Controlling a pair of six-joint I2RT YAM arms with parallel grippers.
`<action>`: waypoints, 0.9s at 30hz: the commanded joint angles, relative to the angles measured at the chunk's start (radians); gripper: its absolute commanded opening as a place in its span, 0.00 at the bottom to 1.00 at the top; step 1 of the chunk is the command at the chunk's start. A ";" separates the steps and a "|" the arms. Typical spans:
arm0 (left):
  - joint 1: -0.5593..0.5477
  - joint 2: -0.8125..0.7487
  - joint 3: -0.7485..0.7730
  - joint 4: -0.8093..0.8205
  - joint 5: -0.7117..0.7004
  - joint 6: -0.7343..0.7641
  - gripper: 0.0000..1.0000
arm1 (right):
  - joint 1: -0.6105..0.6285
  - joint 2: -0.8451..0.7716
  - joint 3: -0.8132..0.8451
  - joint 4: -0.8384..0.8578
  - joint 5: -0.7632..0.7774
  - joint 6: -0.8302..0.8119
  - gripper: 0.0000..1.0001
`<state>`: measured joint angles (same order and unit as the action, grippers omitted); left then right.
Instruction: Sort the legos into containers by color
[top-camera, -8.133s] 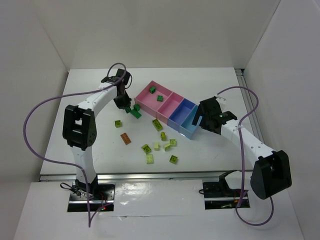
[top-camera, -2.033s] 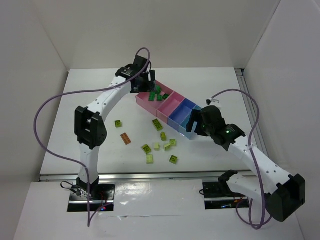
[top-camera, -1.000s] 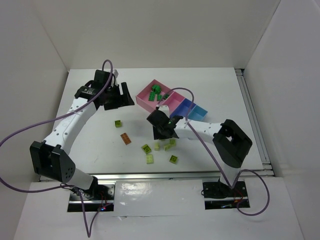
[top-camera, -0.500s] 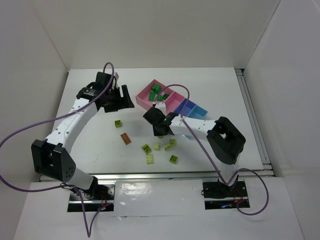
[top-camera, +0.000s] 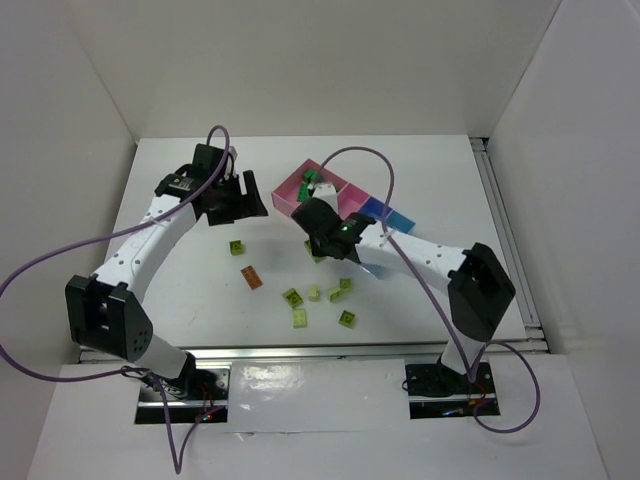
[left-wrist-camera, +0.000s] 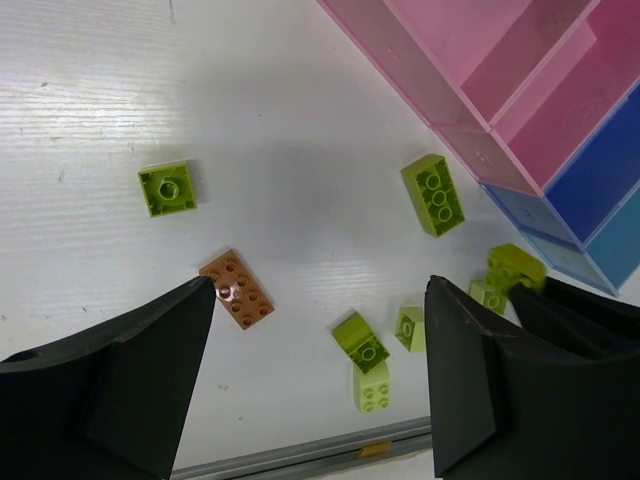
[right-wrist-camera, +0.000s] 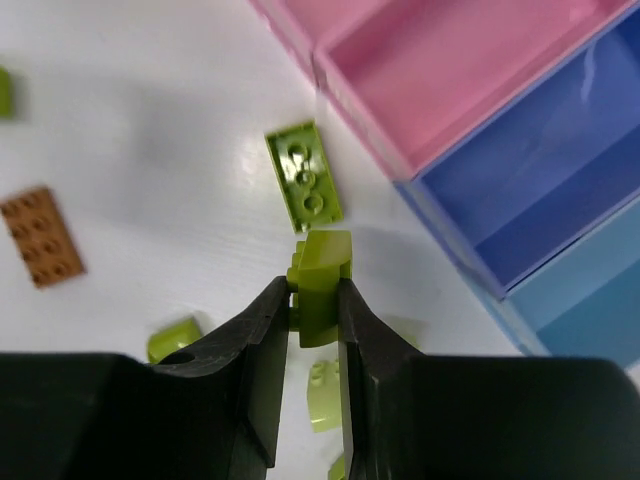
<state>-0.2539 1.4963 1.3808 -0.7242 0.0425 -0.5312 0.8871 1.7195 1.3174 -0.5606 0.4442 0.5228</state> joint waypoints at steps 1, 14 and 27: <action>0.005 0.021 0.032 -0.001 -0.065 -0.033 0.88 | -0.045 -0.080 0.091 -0.015 0.062 -0.055 0.00; 0.005 0.059 0.031 -0.024 -0.027 -0.032 0.90 | -0.252 0.103 0.261 0.067 -0.039 -0.098 0.07; 0.005 0.053 0.040 -0.053 -0.072 -0.023 0.90 | -0.229 -0.039 0.130 0.065 -0.074 -0.107 0.47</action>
<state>-0.2535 1.5627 1.3861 -0.7616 -0.0025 -0.5552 0.6281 1.8286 1.5307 -0.5137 0.3904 0.4175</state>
